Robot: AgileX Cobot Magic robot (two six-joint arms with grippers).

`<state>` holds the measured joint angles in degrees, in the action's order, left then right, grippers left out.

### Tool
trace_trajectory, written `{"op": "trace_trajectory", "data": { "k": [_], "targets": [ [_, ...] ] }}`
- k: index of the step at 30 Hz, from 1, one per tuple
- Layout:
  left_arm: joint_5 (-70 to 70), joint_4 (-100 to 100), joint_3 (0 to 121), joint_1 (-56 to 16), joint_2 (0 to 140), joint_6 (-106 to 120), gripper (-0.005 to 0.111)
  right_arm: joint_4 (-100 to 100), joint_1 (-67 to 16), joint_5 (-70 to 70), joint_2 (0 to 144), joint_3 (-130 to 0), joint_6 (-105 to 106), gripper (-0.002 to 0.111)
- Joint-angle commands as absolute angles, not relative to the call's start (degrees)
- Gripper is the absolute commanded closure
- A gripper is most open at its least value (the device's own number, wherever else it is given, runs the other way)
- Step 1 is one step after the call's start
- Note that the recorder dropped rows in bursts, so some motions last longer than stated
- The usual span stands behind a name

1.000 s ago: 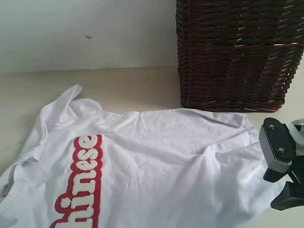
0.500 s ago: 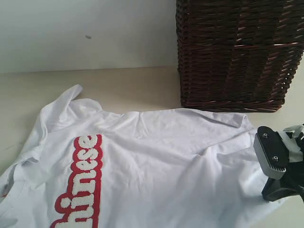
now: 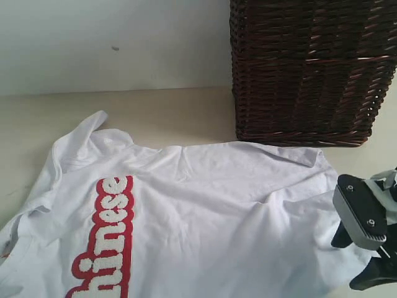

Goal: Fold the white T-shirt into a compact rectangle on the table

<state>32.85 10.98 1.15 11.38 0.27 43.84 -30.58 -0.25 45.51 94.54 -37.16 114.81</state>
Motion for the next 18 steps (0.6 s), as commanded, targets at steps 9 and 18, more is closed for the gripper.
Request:
{"op": "trace_trajectory", "data": {
  "k": [9, 18],
  "targets": [
    [32.2, 11.2, 0.9, 11.4, 0.0, 43.7, 0.107, -31.3, 0.0, 37.2, 96.6, -32.9, 117.7, 0.089],
    [32.2, 11.2, 0.9, 11.4, 0.0, 43.7, 0.107, -40.2, 0.0, 39.4, 90.1, -33.1, 117.0, 0.108]
  ]
}}
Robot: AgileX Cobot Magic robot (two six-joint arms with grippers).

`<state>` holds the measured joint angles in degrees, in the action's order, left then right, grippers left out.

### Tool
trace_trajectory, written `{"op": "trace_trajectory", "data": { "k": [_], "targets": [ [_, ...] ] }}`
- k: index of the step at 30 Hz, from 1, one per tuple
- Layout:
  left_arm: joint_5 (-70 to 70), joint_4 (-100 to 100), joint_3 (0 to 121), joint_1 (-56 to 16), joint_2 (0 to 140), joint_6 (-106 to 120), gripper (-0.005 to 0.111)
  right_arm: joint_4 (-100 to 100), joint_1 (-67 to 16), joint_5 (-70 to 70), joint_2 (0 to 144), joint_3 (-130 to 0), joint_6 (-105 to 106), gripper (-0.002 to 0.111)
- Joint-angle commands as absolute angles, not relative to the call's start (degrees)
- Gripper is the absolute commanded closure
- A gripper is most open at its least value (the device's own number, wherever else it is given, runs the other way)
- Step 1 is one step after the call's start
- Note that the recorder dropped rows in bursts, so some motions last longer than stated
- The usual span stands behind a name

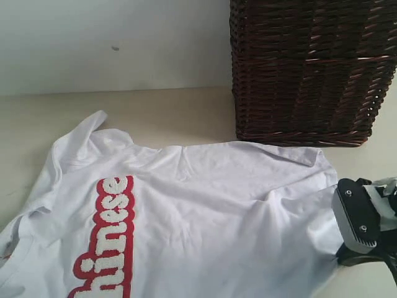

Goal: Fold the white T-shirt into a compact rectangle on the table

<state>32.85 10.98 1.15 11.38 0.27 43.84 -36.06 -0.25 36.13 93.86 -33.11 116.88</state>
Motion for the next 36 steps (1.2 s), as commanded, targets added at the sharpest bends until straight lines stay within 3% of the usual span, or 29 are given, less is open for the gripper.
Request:
{"op": "trace_trajectory", "data": {
  "k": [1, 7, 15, 19, 25, 27, 36],
  "targets": [
    [32.2, 11.2, 0.9, 11.4, 0.0, 43.7, 0.107, -41.2, 0.0, 41.0, 89.0, -33.1, 117.3, 0.108],
    [32.2, 11.2, 0.9, 11.4, 0.0, 43.7, 0.107, -46.4, 0.0, 46.7, 85.0, -33.1, 120.9, 0.108],
    [32.2, 11.2, 0.9, 11.4, 0.0, 43.7, 0.107, -60.6, 0.0, 29.7, 93.3, -33.6, 120.8, 0.106],
    [32.2, 11.2, 0.9, 11.4, 0.0, 43.7, 0.107, -69.4, 0.0, 27.4, 97.1, -35.9, 120.8, 0.095],
    [32.2, 11.2, 0.9, 11.4, 0.0, 43.7, 0.107, -73.0, 0.0, 28.6, 99.7, -38.6, 120.8, 0.057],
    [32.2, 11.2, 0.9, 11.4, 0.0, 43.7, 0.107, -73.6, 0.0, 27.9, 99.8, -38.7, 120.8, 0.051],
    [32.2, 11.2, 0.9, 11.4, 0.0, 43.7, 0.107, -73.5, 0.0, 29.5, 91.7, -42.7, 120.8, 0.049]
  ]
}}
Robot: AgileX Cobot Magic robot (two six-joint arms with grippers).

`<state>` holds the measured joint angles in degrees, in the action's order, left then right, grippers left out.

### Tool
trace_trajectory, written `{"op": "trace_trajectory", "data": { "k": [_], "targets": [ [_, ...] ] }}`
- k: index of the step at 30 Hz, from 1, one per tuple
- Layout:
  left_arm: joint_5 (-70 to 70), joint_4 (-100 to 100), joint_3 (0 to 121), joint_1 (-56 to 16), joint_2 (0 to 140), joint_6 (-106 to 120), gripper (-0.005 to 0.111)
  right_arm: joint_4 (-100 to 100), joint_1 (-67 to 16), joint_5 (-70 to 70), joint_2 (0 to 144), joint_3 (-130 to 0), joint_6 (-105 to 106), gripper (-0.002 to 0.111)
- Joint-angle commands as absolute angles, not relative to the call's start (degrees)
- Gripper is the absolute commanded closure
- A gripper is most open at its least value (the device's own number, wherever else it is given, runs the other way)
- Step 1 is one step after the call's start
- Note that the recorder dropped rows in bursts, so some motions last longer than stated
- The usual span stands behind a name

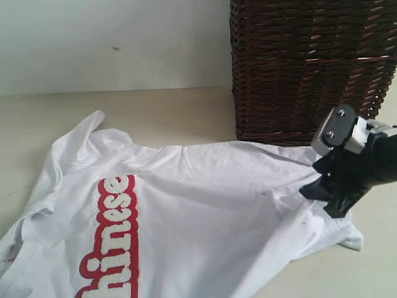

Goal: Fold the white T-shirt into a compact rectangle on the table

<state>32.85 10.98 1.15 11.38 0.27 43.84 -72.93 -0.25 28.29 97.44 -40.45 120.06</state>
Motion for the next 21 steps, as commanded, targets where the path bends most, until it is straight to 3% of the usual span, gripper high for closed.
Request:
{"op": "trace_trajectory", "data": {
  "k": [1, 9, 14, 21],
  "targets": [
    [32.2, 11.2, 0.9, 11.4, 0.0, 43.7, 0.107, -72.3, 0.0, 30.1, 90.0, -43.3, 120.7, 0.049],
    [32.2, 11.2, 0.9, 11.4, 0.0, 43.7, 0.107, -29.9, 0.0, 56.1, 89.7, -43.2, 112.6, 0.055],
    [32.2, 11.2, 0.9, 11.4, 0.0, 43.7, 0.107, -28.2, 0.0, 42.2, 94.0, -40.9, 111.5, 0.059],
    [32.2, 11.2, 0.9, 11.4, 0.0, 43.7, 0.107, -27.0, 0.0, 37.2, 99.5, -40.9, 111.7, 0.06]
  ]
}}
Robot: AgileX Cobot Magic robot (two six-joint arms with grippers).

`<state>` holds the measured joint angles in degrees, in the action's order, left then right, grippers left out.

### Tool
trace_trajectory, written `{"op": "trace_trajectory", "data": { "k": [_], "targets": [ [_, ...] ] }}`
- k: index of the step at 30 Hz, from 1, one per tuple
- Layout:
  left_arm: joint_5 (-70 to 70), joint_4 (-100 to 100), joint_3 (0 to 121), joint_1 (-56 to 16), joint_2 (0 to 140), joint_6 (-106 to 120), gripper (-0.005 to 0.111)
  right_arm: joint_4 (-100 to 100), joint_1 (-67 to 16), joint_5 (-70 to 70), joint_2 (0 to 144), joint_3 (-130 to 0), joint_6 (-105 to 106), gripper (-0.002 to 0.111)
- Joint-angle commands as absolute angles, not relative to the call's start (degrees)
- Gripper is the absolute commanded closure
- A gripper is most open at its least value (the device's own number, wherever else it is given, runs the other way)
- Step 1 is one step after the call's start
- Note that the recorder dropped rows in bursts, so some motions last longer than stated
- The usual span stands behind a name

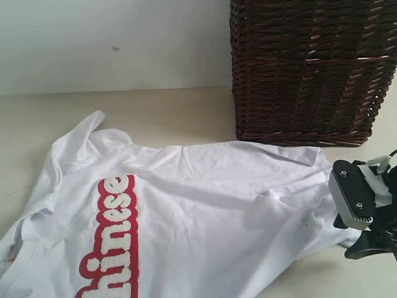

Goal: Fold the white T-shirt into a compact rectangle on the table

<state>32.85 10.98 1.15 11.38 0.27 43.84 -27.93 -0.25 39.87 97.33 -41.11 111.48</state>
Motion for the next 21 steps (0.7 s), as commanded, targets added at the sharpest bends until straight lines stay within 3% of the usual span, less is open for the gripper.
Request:
{"op": "trace_trajectory", "data": {
  "k": [1, 3, 8, 13, 19, 21],
  "targets": [
    [32.2, 11.2, 0.9, 11.4, 0.0, 43.7, 0.107, -27.0, 0.0, 36.7, 100.1, -40.9, 111.7, 0.06],
    [32.2, 11.2, 0.9, 11.4, 0.0, 43.7, 0.107, -27.0, 0.0, 36.3, 101.0, -40.9, 111.7, 0.068],
    [32.2, 11.2, 0.9, 11.4, 0.0, 43.7, 0.107, -26.7, 0.0, 38.2, 101.2, -40.9, 112.4, 0.108],
    [32.2, 11.2, 0.9, 11.4, 0.0, 43.7, 0.107, -22.4, 0.0, 46.1, 98.7, -40.9, 112.5, 0.108],
    [32.2, 11.2, 0.9, 11.4, 0.0, 43.7, 0.107, -13.8, 0.0, 70.0, 91.8, -41.0, 112.3, 0.108],
    [32.2, 11.2, 0.9, 11.4, 0.0, 43.7, 0.107, -11.8, 0.0, 70.0, 90.6, -40.9, 111.1, 0.108]
  ]
}}
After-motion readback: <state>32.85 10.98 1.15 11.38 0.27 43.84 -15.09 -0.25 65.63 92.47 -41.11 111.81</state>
